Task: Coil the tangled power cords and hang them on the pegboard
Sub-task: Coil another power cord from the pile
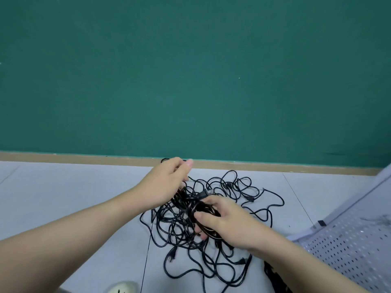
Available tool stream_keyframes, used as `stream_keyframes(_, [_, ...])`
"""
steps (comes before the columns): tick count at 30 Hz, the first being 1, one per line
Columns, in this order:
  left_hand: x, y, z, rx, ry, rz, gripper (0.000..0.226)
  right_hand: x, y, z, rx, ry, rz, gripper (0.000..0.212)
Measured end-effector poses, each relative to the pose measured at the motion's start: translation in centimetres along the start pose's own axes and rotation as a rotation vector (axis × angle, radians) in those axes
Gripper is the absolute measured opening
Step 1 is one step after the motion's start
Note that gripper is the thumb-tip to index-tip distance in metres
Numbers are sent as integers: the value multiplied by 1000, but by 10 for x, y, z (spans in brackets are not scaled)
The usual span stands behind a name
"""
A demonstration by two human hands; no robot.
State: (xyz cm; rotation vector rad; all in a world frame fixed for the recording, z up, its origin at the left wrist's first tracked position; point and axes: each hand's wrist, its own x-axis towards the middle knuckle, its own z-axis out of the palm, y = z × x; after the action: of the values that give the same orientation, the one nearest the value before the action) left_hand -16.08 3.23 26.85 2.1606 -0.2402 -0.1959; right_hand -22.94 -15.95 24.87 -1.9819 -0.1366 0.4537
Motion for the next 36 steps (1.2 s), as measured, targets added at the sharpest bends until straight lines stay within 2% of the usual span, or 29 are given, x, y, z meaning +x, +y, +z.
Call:
stream_keyframes(3, [-8, -5, 10, 20, 67, -143, 50, -11, 15, -2, 118, 96, 53, 14])
stream_keyframes(4, [-11, -4, 15, -65, 29, -203, 52, -14, 16, -4, 147, 133, 62, 16])
stream_keyframes(6, [-18, 5, 29, -355, -159, -302, 52, -20, 16, -15, 165, 186, 71, 20])
stream_keyframes(8, [-19, 14, 45, -510, -284, -295, 50, -26, 14, -30, 125, 208, 72, 25])
stream_keyframes(10, [-15, 23, 60, -535, -287, -237, 45, -28, 13, -45, 32, 220, 98, 29])
stream_keyframes(13, [-1, 41, 79, -619, -299, -202, 39, -26, 9, -72, -10, 229, 146, 14])
stream_keyframes(15, [10, 45, 94, -658, -302, -197, 44, -24, 7, -89, -38, 209, 162, 7])
stream_keyframes(17, [21, 45, 119, -700, -299, -199, 47, -23, 15, -107, -95, 207, 197, 18])
stream_keyframes(22, [46, 24, 197, -712, -353, -232, 36, -25, 79, -132, -79, 192, 345, 35])
stream_keyframes(26, [55, -15, 257, -698, -450, -284, 26, -25, 162, -126, 102, 259, 464, 25])
stream_keyframes(29, [58, -47, 300, -750, -506, -344, 24, -24, 221, -116, 244, 375, 557, 43])
stream_keyframes(31, [55, -65, 329, -766, -546, -384, 26, -24, 255, -103, 292, 381, 585, 49])
stream_keyframes(36, [52, -111, 391, -726, -542, -501, 30, -18, 325, -72, 327, 434, 682, 15])
